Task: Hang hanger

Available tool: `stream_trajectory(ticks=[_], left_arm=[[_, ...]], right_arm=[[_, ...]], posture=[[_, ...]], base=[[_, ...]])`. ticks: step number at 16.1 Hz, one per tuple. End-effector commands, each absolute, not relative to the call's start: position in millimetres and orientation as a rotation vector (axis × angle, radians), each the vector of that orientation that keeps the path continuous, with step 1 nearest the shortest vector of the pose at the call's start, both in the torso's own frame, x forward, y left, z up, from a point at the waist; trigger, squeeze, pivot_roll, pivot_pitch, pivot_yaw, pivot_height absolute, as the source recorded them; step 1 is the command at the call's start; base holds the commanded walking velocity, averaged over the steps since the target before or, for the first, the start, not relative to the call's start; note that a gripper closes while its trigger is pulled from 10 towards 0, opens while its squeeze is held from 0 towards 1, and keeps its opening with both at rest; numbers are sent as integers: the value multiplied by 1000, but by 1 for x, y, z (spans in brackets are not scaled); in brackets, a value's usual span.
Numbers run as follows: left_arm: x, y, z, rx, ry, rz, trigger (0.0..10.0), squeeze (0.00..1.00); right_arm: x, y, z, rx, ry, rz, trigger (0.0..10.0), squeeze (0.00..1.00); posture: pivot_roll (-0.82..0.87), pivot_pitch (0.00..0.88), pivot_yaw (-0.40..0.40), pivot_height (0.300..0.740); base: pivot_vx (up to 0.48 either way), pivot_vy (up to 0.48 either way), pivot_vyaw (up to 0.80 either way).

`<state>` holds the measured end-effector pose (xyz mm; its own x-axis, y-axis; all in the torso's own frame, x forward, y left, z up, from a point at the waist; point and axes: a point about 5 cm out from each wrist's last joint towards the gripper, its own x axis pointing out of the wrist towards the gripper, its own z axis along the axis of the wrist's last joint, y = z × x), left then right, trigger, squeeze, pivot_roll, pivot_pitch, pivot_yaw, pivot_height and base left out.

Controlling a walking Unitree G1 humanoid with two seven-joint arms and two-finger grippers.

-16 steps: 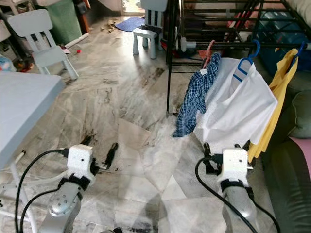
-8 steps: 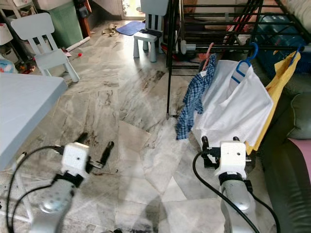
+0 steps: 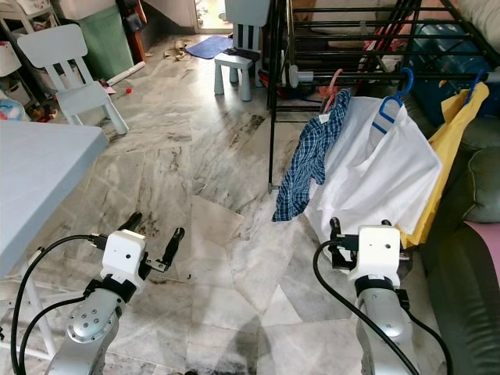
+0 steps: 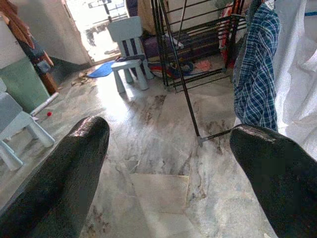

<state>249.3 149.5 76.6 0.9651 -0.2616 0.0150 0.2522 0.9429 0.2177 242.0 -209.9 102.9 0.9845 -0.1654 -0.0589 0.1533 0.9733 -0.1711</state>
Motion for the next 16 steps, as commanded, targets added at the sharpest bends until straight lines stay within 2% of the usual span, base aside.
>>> stream_trajectory(ticks=[1, 8, 16], left_arm=[[250, 148, 72, 197, -36, -215, 10000, 0], [265, 138, 82, 169, -75, -191, 10000, 0], [263, 138, 82, 163, -73, -195, 10000, 0]], right_arm=[[245, -206, 111, -150, 47, -155, 10000, 0], [253, -198, 110, -91, 62, -126, 10000, 0], [244, -196, 102, -40, 99, -90, 10000, 0]], posture=[[-131, 60, 54, 740], [-132, 75, 68, 740], [-129, 111, 80, 740]], base=[[0, 0, 0], [0, 0, 0], [0, 0, 0]])
